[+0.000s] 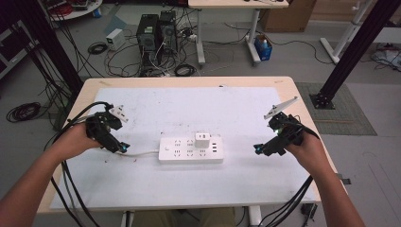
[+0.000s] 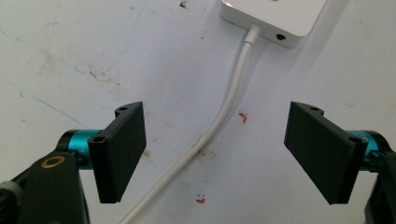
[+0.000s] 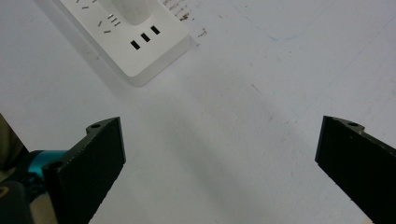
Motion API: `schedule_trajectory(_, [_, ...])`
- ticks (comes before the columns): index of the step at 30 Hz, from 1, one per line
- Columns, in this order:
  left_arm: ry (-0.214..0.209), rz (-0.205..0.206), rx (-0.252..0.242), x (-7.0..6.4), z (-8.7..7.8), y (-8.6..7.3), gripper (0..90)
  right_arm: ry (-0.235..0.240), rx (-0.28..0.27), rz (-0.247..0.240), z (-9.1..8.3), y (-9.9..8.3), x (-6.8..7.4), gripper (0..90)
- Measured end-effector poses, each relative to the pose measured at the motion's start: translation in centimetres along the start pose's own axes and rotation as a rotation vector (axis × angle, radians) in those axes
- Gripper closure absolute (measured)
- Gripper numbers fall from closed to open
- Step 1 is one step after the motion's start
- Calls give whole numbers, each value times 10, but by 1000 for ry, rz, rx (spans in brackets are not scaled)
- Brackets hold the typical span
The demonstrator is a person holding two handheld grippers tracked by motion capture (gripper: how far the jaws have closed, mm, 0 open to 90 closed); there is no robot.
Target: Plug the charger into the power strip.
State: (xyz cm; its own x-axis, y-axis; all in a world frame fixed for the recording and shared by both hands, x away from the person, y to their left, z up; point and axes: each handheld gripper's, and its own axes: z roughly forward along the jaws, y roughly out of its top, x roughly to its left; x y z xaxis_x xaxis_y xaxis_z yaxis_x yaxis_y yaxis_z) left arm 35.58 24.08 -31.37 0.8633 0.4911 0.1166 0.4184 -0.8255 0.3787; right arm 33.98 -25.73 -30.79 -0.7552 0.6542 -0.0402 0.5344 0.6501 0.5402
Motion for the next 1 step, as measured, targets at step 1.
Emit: schedule_trajectory(1, [0, -4, -2, 0, 0, 0, 210, -2, -2, 3, 0, -1, 0, 9])
